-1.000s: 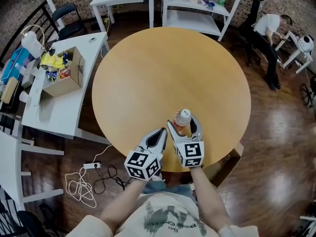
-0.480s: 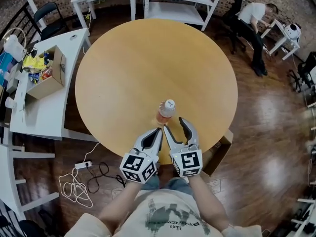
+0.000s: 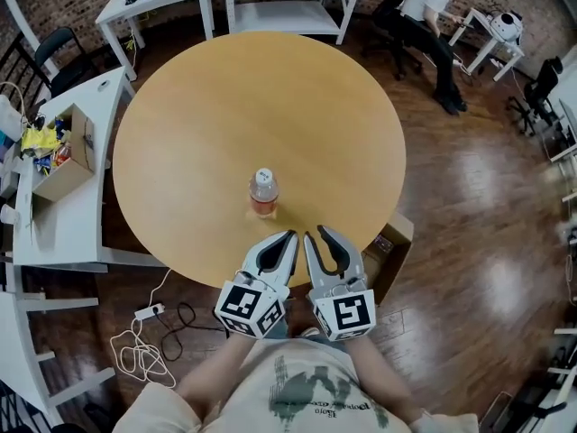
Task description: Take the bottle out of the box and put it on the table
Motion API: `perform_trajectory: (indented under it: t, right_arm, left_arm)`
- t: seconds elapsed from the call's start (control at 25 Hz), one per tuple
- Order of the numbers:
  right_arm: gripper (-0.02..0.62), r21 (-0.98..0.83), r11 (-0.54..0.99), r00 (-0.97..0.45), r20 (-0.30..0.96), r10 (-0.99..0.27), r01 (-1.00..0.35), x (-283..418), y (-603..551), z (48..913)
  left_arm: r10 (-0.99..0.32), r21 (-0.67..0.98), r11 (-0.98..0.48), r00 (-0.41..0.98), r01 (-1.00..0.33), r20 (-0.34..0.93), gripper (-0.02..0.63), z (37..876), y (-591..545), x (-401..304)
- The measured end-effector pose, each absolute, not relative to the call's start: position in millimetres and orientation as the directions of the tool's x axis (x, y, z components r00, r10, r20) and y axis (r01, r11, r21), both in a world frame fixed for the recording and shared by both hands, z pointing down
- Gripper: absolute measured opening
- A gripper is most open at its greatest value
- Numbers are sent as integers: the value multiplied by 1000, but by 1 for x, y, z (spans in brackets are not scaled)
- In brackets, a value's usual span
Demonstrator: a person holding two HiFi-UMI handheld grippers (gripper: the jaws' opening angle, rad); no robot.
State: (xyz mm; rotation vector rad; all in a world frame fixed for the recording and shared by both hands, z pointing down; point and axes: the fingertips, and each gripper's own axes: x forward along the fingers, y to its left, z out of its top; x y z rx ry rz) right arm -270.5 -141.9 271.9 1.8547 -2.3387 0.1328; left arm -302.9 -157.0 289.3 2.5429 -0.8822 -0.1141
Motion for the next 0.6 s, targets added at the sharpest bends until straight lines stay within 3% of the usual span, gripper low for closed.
perform_trajectory:
  t: [0.2, 0.6]
  right_arm:
    - [5, 19, 209, -203, 164, -965, -978, -246, -101, 260]
    - [0, -12, 169, -169, 140, -976, -985, -209, -58, 247]
  left_arm:
    - [-577, 387, -742, 815, -548, 47, -3, 272, -125, -269]
    - [-552, 293, -791, 833, -537, 37, -3, 254, -72, -232]
